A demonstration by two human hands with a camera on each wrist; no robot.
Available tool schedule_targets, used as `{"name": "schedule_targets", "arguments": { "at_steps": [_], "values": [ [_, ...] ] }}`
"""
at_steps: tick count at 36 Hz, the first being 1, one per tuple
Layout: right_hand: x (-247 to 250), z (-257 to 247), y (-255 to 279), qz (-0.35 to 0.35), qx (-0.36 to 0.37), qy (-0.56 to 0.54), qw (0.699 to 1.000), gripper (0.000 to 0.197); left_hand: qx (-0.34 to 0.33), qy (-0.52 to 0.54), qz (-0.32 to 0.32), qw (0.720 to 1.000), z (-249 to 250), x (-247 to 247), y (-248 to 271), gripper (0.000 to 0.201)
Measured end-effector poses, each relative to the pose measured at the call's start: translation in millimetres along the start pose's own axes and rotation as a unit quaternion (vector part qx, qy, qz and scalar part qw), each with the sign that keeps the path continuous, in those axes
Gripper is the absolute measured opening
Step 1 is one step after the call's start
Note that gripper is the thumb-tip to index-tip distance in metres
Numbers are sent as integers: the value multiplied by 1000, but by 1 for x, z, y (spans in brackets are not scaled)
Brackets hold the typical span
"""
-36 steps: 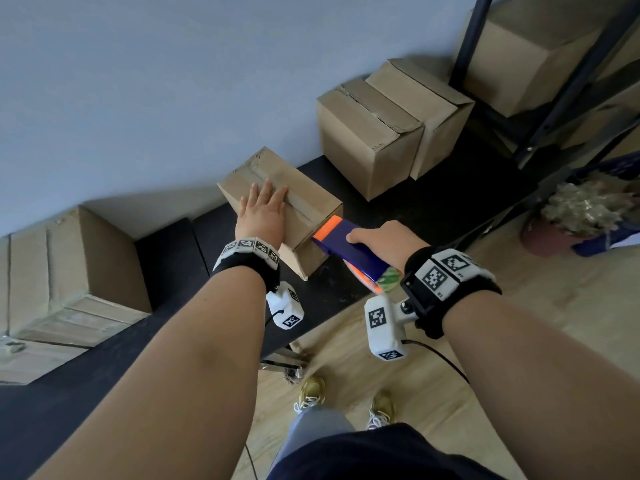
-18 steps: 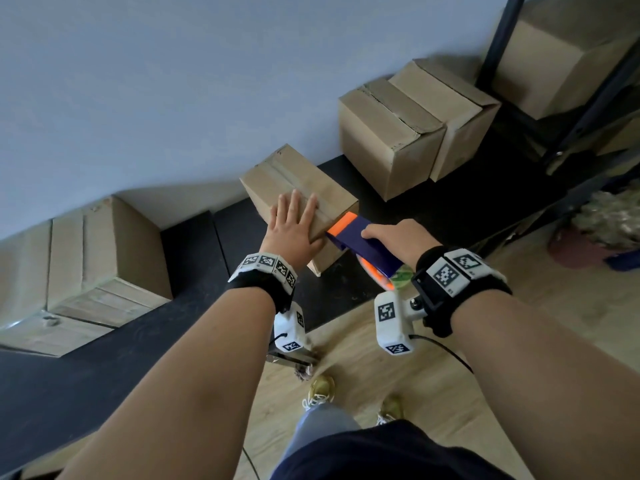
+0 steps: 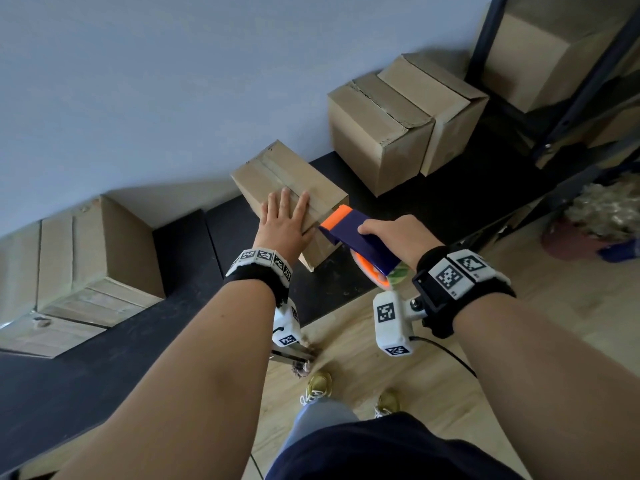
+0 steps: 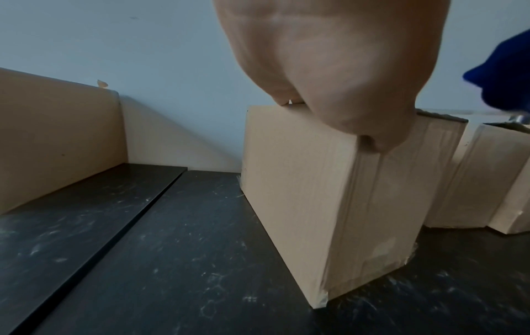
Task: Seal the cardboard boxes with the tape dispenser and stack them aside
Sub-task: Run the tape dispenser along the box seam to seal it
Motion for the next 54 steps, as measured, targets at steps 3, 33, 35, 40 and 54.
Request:
{"name": "schedule_targets", "arguments": {
  "at_steps": [3,33,35,40,54],
  "values": [
    [0,7,-1,0,-10,-4,1000,39,1,-1,-3,1000,0,1,-2,70],
    [-23,18,-37,-56,-69,-50,995,41,-37,186,8,982,9,18,-18,65],
    [-23,20,-37,-61,-66,-63,994,38,-33,161,13,986,13,14,-20,63],
    [-30,22,-37,-86,-68,-83,991,41,-26,94,-8,995,18,9,-22,57],
    [-22,-6,-41,-106,-22,3,994,46,-25,110,-23,993,18,9,-26,56]
  ]
}}
Point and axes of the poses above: each hand's wrist, its own y-axis away from the middle knuckle, its own x-axis out of the back of the hand, z = x × y, the point moved 5 cm from there along -y, towards the middle knuckle, and after that the axes turned 12 degrees about -z, right-handed, at the moved point
